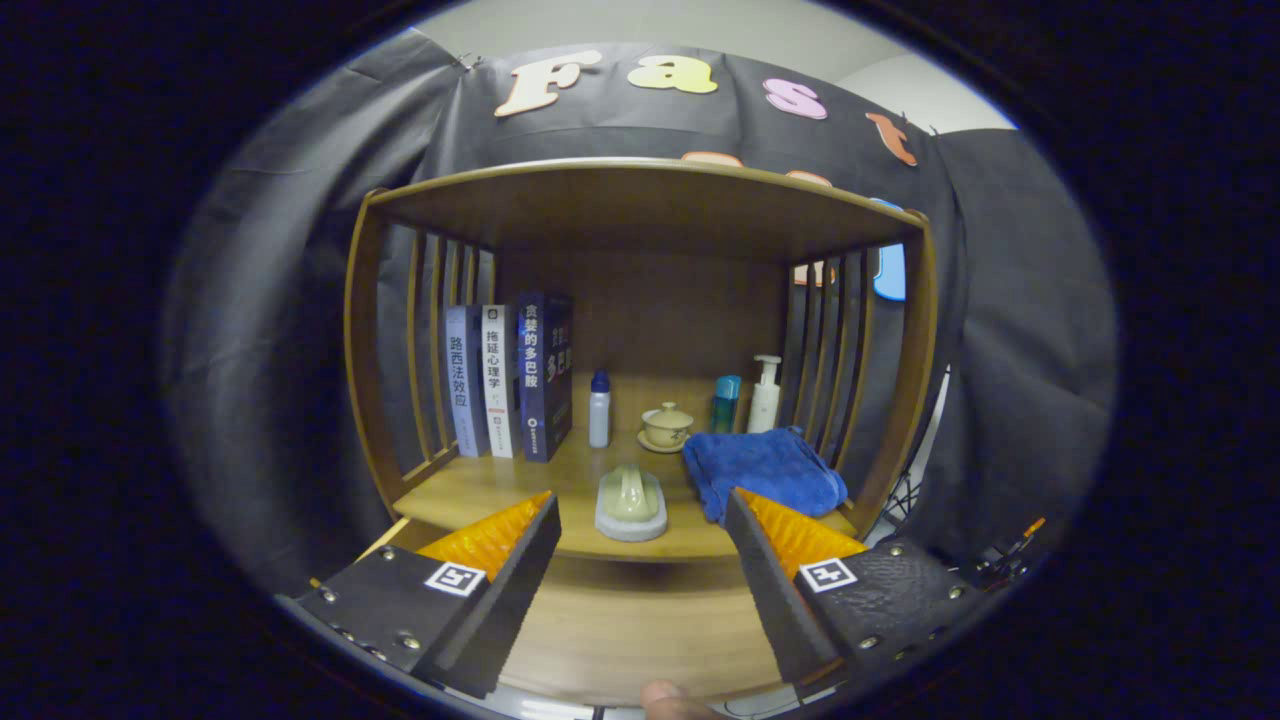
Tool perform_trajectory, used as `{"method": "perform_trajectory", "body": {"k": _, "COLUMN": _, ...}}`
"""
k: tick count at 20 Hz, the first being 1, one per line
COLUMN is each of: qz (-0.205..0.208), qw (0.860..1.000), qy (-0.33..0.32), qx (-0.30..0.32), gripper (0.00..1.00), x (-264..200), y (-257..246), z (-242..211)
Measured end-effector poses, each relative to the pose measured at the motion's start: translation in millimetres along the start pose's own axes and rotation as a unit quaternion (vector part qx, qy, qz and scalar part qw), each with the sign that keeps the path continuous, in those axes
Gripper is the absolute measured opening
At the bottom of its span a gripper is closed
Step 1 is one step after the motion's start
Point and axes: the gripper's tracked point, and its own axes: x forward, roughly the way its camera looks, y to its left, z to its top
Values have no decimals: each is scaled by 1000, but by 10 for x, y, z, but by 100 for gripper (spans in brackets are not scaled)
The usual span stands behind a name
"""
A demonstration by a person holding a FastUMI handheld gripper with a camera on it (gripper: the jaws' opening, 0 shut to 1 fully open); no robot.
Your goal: Pull open the drawer, take out the items inside it, and place them on the countertop above the cabinet.
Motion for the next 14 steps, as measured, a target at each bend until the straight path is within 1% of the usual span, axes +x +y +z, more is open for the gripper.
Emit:
{"method": "perform_trajectory", "body": {"k": 3, "qz": 10, "qw": 1000, "qy": -10, "qx": 8, "gripper": 98, "x": -274, "y": 71, "z": 1}}
{"method": "perform_trajectory", "body": {"k": 6, "qz": 3, "qw": 1000, "qy": -4, "qx": 0, "gripper": 98, "x": -543, "y": 45, "z": -116}}
{"method": "perform_trajectory", "body": {"k": 9, "qz": 2, "qw": 1000, "qy": -9, "qx": 23, "gripper": 98, "x": -810, "y": 73, "z": -224}}
{"method": "perform_trajectory", "body": {"k": 11, "qz": 7, "qw": 999, "qy": -13, "qx": 48, "gripper": 98, "x": -989, "y": 133, "z": -396}}
{"method": "perform_trajectory", "body": {"k": 14, "qz": 23, "qw": 999, "qy": 1, "qx": 50, "gripper": 99, "x": -1156, "y": 219, "z": -767}}
